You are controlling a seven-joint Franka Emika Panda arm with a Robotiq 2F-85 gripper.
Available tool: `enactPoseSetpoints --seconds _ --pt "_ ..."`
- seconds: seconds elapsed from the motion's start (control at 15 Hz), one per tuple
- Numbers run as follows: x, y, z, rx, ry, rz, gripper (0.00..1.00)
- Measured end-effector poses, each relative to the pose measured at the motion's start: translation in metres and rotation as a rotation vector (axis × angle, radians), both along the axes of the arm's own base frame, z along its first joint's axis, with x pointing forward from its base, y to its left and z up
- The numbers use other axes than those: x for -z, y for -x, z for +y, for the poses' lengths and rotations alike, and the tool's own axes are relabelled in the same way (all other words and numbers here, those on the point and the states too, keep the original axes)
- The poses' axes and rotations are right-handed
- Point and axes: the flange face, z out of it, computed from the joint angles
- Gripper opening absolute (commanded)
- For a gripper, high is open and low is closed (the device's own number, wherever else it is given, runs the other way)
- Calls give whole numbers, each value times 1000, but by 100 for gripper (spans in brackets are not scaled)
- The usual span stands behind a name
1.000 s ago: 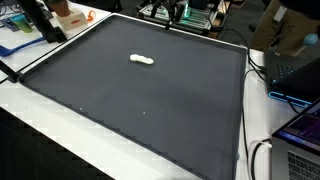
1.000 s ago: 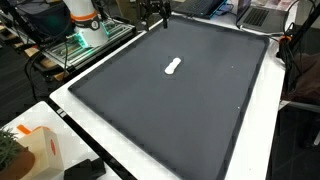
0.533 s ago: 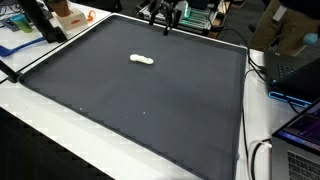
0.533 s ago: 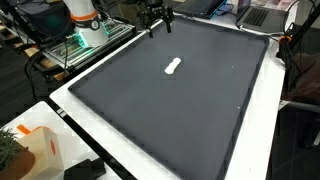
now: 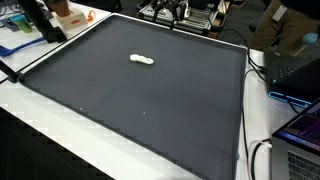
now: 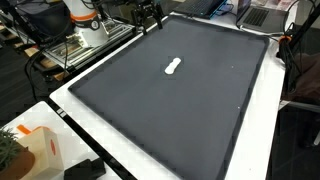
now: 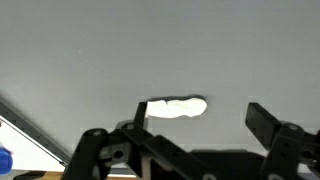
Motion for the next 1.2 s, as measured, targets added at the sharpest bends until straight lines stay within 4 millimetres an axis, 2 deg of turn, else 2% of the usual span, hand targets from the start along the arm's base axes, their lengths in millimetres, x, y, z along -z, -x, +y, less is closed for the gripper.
enactPoseSetpoints --seconds 0.2,0.53,1.0,1.2 --pt "-1 13 -4 -4 13 -11 100" --pt "-1 10 -2 -4 6 -10 100" --pt "38 7 5 -42 -27 130 100" --pt "48 2 5 -36 -43 163 100"
